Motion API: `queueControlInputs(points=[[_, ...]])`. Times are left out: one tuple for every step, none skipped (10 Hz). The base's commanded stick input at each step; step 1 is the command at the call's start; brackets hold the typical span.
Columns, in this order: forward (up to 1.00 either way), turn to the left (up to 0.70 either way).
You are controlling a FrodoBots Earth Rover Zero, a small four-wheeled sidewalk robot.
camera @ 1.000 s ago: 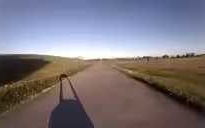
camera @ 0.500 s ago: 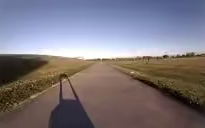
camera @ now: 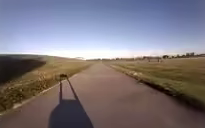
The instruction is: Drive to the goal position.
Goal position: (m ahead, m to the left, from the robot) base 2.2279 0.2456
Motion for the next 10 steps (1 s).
queueControlInputs(points=[[0.85, -0.03], [0.85, 0.0], [0.85, 0.0], [0.85, 0.0], [0.85, -0.03], [0.85, -0.05], [0.85, -0.04], [0.85, -0.03], [0.85, -0.02], [0.85, -0.01]])
